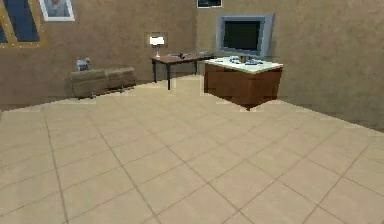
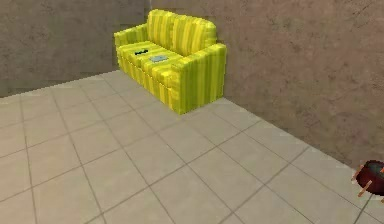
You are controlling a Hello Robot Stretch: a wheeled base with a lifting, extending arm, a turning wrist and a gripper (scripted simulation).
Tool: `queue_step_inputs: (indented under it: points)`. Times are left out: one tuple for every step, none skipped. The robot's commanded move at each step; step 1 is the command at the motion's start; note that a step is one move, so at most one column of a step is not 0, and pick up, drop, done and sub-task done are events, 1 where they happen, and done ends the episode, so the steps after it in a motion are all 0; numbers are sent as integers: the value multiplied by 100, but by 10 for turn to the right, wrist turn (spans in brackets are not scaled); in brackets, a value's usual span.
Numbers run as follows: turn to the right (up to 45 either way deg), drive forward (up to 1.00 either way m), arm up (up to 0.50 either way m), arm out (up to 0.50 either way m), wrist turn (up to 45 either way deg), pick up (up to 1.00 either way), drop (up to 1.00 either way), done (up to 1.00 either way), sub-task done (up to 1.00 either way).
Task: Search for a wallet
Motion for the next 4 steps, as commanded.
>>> queue_step_inputs:
  points:
    - [0, 100, 0, 0, 0, 0, 0, 0, 0]
    - [-30, 0, 0, 0, 0, 0, 0, 0, 0]
    - [0, 100, 0, 0, 0, 0, 0, 0, 0]
    - [0, 100, 0, 0, 0, 0, 0, 0, 0]
